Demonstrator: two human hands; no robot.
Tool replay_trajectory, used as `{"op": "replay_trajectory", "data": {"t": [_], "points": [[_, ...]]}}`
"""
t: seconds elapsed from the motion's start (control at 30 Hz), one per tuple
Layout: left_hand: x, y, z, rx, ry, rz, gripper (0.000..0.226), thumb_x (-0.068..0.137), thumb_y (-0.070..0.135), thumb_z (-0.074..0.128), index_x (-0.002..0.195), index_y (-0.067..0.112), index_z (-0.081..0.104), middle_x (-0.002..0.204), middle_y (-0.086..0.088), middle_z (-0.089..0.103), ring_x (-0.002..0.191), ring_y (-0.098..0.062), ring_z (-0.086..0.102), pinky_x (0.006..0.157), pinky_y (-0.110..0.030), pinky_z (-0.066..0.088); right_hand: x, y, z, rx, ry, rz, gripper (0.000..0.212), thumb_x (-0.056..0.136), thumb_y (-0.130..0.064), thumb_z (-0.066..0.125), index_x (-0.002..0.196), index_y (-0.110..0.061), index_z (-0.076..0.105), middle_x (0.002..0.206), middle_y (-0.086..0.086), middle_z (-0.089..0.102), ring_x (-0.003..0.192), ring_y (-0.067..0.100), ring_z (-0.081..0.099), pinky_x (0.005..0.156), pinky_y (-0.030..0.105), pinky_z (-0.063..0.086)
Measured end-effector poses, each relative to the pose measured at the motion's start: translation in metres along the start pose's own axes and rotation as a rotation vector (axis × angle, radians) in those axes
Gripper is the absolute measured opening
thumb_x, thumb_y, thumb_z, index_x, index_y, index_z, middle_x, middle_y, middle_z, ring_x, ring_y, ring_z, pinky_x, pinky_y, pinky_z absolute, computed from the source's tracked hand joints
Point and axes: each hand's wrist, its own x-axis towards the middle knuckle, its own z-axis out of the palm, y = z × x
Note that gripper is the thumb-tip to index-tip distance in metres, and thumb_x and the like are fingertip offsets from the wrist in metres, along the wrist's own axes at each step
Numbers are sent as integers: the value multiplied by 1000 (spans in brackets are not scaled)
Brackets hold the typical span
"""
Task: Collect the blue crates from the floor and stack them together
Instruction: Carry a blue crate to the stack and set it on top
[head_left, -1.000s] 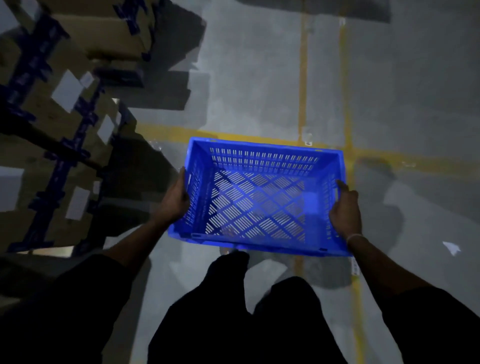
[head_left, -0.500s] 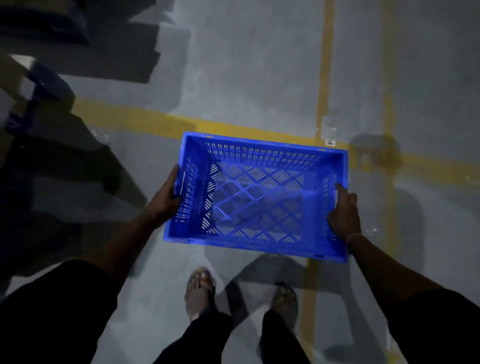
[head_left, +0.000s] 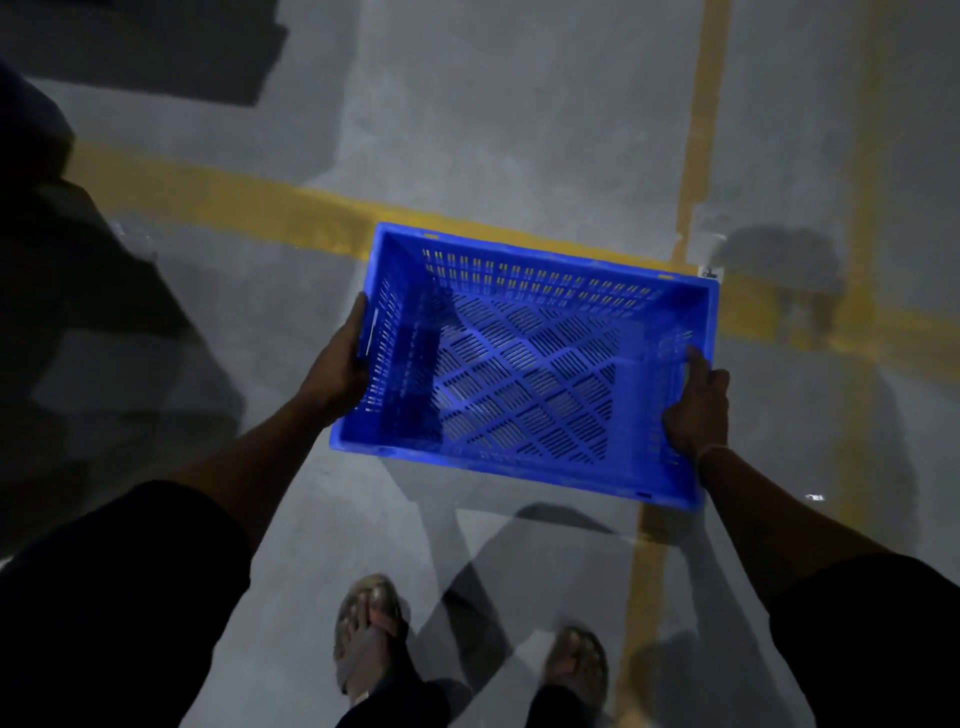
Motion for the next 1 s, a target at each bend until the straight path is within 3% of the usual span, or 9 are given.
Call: {"op": "replay_trajectory", "data": {"t": [0.17,0.2,0.27,0.33,0.47,0.57,0.7,0.8,1.0], "points": [[2,12,2,133,-61,50,87,96,-2,60,147,55,19,137,19,51,115,9,60,88,-15,52,2,-3,-11,-28,-132,47,89,92,-3,59,163,-27,11,150,28,22,111,55,51,92,51,47],[4,12,-1,157,-69,51,85,95,-5,58,147,51,21,141,14,49,120,8,56,93,-17,50,-1,-8,-16,-27,-159,56,89,92,-7,59,163,-28,9,153,28,18,117,56,49,95,51,46],[1,24,-7,232,-84,1,85,92,6,61,160,31,17,162,-8,33,147,-15,36,116,-39,38,-14,-25,-28,-10,-190,106,91,86,-26,60,162,-30,10,158,26,12,129,54,40,104,50,41],[-8,28,-14,314,-114,-35,90,96,21,63,164,12,4,169,-16,14,156,-31,14,124,-51,22,-34,-47,-43,10,-188,130,101,68,-39,52,162,-28,15,163,22,9,140,50,29,114,48,33],[-37,69,-24,276,-96,6,110,83,69,46,162,4,6,169,-17,13,156,-31,11,126,-53,17,-62,-89,-58,42,-191,-19,92,84,-34,67,162,-18,20,166,21,10,154,36,13,124,46,18],[-81,108,-50,219,-68,-8,128,72,87,38,161,2,6,169,-16,8,156,-27,6,127,-45,11,-100,-132,-89,68,-173,-103,93,86,-29,76,162,-23,21,164,19,18,153,34,18,123,45,23],[-162,168,-102,165,-43,-129,124,72,78,43,162,3,3,171,-13,2,158,-26,2,126,-37,9,-176,-201,-158,56,-232,-173,95,86,-35,77,162,-22,22,163,17,24,151,32,23,122,41,23],[-233,215,-141,142,-15,-179,110,89,57,65,162,4,4,171,-12,2,158,-27,4,125,-37,10,-238,-248,-216,37,-261,-227,96,86,-40,75,162,-24,19,163,16,24,150,34,27,121,44,27],[-368,279,-182,44,133,-224,100,93,42,69,164,13,3,171,-9,2,157,-24,7,125,-37,11,-330,-307,-303,24,-309,-371,91,88,-42,72,162,-28,19,162,7,26,149,28,29,118,40,30]]}}
